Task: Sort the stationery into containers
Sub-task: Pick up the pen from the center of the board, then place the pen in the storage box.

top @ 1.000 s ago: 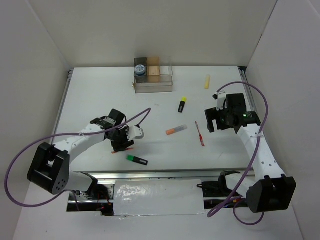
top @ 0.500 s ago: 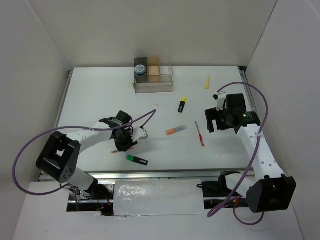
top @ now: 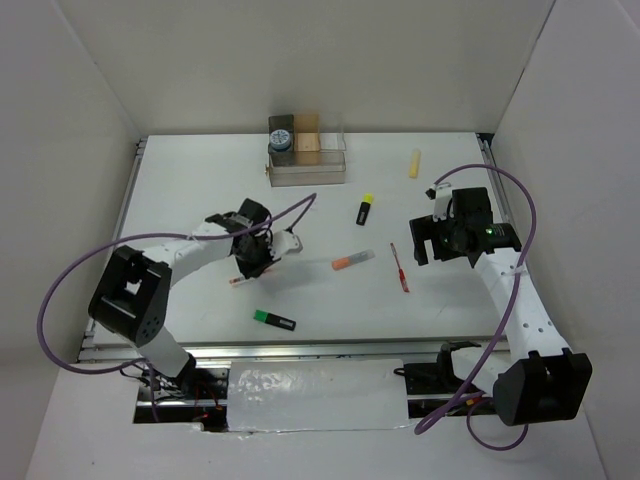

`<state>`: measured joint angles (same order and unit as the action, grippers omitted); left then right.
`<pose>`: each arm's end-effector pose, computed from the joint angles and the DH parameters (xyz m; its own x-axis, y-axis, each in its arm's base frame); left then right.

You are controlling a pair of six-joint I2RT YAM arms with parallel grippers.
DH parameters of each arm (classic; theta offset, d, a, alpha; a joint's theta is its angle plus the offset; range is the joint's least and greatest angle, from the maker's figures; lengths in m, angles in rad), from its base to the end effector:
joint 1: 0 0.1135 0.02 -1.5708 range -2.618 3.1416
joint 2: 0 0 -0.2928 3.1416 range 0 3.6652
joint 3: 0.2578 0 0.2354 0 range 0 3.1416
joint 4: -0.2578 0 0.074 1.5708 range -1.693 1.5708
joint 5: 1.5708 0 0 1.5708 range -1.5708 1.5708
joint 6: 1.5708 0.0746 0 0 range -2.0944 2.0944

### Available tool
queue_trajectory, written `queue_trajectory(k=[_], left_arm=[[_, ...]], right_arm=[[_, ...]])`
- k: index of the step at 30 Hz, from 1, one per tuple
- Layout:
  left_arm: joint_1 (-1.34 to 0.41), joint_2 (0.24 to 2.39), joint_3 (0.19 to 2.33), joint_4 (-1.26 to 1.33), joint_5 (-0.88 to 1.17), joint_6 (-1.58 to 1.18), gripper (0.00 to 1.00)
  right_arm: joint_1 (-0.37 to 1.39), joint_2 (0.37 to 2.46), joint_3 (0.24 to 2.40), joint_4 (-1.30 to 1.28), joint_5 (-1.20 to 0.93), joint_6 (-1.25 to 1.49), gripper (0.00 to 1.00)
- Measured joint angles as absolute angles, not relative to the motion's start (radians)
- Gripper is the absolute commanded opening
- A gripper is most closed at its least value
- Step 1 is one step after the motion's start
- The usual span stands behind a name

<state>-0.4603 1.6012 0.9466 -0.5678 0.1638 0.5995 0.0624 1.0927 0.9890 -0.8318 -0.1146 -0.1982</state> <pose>0.2601 -0.1426 0.1765 -0.4198 0.8295 -0.3683 0.8782 0.4738 0.0661 0.2049 0.0213 0.2904 -0.7621 -0.2436 -0.5999 -0.2853 0.9581 -0.0266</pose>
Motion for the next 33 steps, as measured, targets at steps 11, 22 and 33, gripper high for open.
queue_trajectory(k=[11,22,33], left_arm=[[-0.428,1.821,1.647,-0.469,0.115,0.76,0.0],[-0.415,2.253,1.995,-0.36,0.077,0.843,0.0],[-0.42,2.315,2.055,-0.246,0.043,0.869,0.0]], right_arm=[[0.062,1.12,0.989,-0.83,-0.126,-0.197,0.94],[0.062,1.135,1.005,-0.827,-0.162,-0.145,0.94],[0.062,1.153,1.008,-0.822,-0.199,-0.12,0.94]])
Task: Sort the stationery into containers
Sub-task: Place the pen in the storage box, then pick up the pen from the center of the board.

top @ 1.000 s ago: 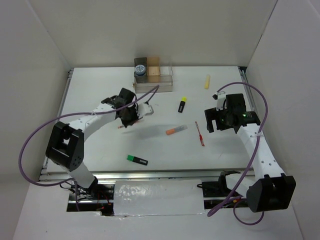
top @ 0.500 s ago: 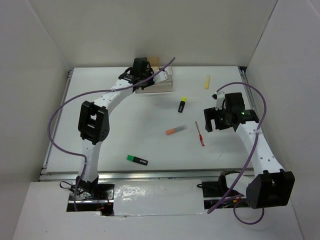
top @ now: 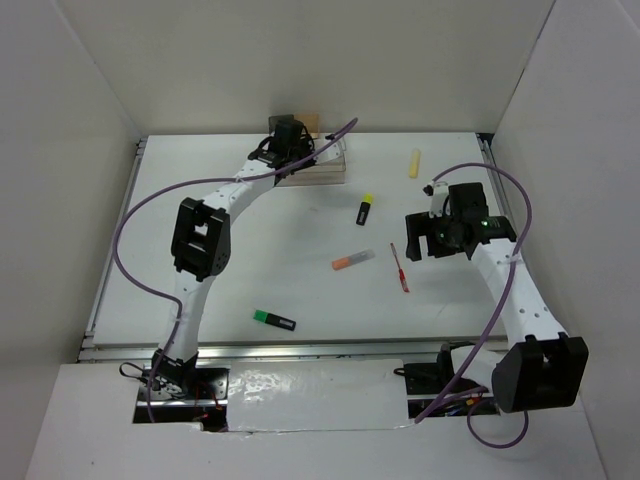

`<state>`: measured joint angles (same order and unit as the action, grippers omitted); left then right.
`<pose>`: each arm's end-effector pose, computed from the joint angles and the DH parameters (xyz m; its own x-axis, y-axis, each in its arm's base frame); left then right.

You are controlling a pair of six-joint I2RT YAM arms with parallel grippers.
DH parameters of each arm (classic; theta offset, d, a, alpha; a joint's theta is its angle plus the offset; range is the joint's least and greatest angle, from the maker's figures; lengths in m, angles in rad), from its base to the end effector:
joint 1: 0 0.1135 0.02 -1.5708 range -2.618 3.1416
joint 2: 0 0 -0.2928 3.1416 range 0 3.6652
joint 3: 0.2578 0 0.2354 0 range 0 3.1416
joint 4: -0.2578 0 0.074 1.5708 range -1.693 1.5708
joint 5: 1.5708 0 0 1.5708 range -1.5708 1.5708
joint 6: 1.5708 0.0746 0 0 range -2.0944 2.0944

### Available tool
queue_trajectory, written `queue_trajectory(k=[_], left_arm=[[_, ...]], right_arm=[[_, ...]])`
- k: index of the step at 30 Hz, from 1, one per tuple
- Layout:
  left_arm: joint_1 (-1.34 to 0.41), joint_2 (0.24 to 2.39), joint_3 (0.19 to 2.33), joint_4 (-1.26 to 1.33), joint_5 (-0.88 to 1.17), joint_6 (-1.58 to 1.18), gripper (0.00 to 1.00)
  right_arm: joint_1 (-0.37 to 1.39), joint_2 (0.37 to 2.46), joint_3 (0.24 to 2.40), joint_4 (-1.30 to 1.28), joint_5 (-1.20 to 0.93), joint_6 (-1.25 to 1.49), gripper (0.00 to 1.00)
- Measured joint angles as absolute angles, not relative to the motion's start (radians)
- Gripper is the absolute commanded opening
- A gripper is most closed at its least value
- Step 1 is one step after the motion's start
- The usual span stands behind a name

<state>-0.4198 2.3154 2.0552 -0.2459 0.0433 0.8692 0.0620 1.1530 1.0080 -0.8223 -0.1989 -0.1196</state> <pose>0.5317 -0.2409 0.2562 0.0517 0.8126 -0.5806 0.6233 0.4280 0.6545 0.2173 0.0283 0.2865 -0.7953 -0.1665 -0.5829 -0.2695 0.9584 0.0938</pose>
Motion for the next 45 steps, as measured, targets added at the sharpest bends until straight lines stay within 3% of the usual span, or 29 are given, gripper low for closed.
queue_trajectory(k=[11,16,22,28,34,41,45], left_arm=[[-0.422,2.372,2.071,-0.211,0.033,0.886,0.22],[-0.422,2.402,2.073,-0.212,0.026,0.864,0.5],[-0.422,2.402,2.092,-0.204,0.022,0.826,0.54],[-0.414,2.347,2.098,-0.244,0.022,0.678,0.54],[-0.314,2.037,2.042,-0.369,0.109,0.354,0.59],[-0.001,1.475,1.622,-0.422,0.304,0.154,0.58],[0.046,1.351,1.398,-0.48,0.414,0.124,0.59]], right_arm=[[0.062,1.19,1.025,-0.822,-0.203,-0.116,0.95],[0.062,1.196,1.041,-0.822,-0.203,-0.116,0.96],[0.062,1.216,1.044,-0.823,-0.204,-0.113,0.96],[0.068,1.254,1.092,-0.837,-0.209,-0.114,0.87],[0.123,1.36,1.139,-0.875,-0.2,-0.125,0.77],[0.155,1.489,1.137,-0.922,-0.191,-0.108,0.67],[0.175,1.56,1.141,-0.929,-0.186,-0.101,0.63]])
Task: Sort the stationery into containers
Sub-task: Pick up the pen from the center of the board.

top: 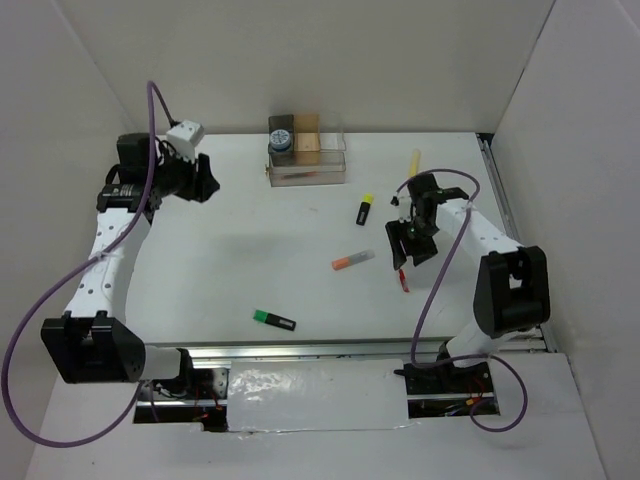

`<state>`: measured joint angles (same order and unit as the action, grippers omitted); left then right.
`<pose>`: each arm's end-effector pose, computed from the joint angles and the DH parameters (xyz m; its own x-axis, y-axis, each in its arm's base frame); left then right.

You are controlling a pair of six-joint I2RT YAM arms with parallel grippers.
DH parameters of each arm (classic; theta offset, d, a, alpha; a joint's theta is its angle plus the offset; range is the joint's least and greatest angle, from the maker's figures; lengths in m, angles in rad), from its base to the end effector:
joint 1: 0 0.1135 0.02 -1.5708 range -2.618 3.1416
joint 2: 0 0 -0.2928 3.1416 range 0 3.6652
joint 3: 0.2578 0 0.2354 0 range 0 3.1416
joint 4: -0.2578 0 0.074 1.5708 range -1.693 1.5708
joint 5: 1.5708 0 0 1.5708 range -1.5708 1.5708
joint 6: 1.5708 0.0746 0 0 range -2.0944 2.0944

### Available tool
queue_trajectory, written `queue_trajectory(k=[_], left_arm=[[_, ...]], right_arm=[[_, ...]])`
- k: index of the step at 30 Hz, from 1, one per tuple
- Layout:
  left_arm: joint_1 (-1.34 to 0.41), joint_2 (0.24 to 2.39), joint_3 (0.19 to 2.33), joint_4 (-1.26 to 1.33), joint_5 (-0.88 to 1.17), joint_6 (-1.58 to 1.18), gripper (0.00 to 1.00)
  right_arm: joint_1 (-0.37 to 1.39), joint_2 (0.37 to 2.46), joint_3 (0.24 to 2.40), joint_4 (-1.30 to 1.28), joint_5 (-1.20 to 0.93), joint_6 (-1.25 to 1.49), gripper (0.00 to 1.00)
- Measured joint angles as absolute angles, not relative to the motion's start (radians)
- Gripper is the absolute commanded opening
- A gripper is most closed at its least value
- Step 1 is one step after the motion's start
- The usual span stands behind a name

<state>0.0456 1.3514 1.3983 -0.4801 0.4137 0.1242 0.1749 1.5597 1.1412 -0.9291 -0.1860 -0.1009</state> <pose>0.3110 -0.0158 0.4102 -0.3761 0.0964 -0.9215 0.3722 0.9265 -0.0550 0.2750 0.0626 0.2250 -0.9342 -0.2656 -0.2384 -0.3070 0.9387 0.1571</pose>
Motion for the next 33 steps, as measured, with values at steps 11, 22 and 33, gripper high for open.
queue_trajectory(k=[11,22,33], left_arm=[[0.081,1.29,1.224,-0.513,0.562,0.046,0.59],[0.117,1.287,1.18,-0.467,0.623,0.019,0.59],[0.124,1.289,1.164,-0.462,0.667,0.019,0.59]], right_arm=[[0.202,1.745,1.174,-0.926,-0.146,-0.076,0.46],[0.213,1.82,1.188,-0.9,-0.099,-0.052,0.48],[0.214,1.889,1.223,-0.884,-0.083,-0.043,0.21]])
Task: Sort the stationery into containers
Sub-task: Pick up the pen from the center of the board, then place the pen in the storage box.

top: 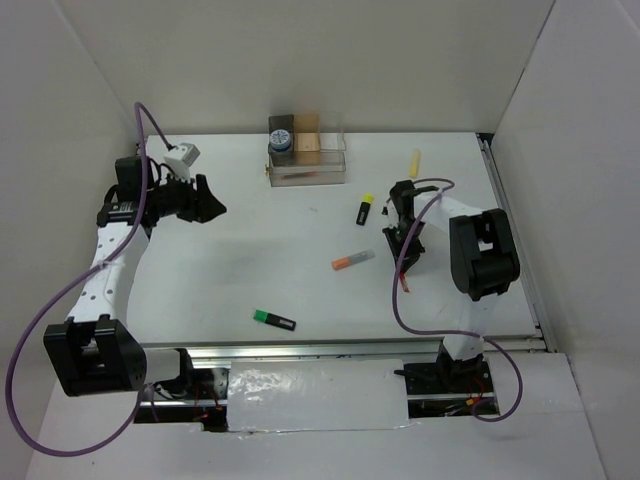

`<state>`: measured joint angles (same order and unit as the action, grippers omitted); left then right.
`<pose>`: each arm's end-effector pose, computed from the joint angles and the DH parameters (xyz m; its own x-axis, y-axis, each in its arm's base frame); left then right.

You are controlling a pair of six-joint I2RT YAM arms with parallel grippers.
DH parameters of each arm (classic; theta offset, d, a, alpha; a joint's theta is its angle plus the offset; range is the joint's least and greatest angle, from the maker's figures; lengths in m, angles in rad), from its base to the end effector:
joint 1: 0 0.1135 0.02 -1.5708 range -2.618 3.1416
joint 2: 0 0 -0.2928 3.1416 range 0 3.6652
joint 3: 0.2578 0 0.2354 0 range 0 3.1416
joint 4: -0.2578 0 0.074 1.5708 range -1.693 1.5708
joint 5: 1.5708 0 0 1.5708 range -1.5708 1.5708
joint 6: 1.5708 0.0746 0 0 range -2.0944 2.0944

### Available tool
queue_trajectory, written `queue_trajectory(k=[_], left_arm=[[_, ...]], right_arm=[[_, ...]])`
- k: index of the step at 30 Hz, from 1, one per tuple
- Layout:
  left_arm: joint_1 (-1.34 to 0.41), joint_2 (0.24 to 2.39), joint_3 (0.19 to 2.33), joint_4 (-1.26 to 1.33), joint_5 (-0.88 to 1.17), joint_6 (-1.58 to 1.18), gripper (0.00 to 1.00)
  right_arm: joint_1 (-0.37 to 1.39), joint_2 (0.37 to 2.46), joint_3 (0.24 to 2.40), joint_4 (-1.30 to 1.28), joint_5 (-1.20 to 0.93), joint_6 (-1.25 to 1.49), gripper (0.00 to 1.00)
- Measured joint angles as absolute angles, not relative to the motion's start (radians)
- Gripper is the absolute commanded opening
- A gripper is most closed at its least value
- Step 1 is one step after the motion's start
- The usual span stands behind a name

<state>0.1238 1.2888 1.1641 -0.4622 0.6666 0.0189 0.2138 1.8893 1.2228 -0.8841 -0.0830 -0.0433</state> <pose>0.2858 -0.0109 0.3525 -0.5416 -0.0524 -0.8390 0.4242 0.8446 -0.3266 0.3219 0.0762 0.1497 -0.9669 -0.2541 -0.0238 -0.2552 0.9634 0.0819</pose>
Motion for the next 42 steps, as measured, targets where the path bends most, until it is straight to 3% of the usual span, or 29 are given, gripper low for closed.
queue_trajectory(k=[4,10,21,27,35,42], left_arm=[[0.124,1.277,1.144,-0.468,0.668,0.02,0.59],[0.124,1.213,1.111,-0.468,0.668,0.023,0.59],[0.124,1.143,1.032,-0.419,0.682,0.019,0.63],[0.128,1.143,0.989,-0.386,0.682,-0.028,0.68],[0.128,1.143,0.943,-0.317,0.704,-0.086,0.73],[0.129,1.143,0.894,-0.305,0.713,-0.105,0.73]], right_arm=[[0.214,1.898,1.232,-0.887,-0.084,-0.045,0.0],[0.225,1.894,1.293,-0.93,-0.073,-0.094,0.0],[0.454,1.899,1.876,-0.976,0.204,-0.471,0.0],[0.528,2.044,1.986,-0.782,0.35,-0.685,0.0],[0.548,2.391,2.197,-0.527,0.447,-0.905,0.01],[0.552,2.447,2.241,-0.437,0.447,-1.004,0.04]])
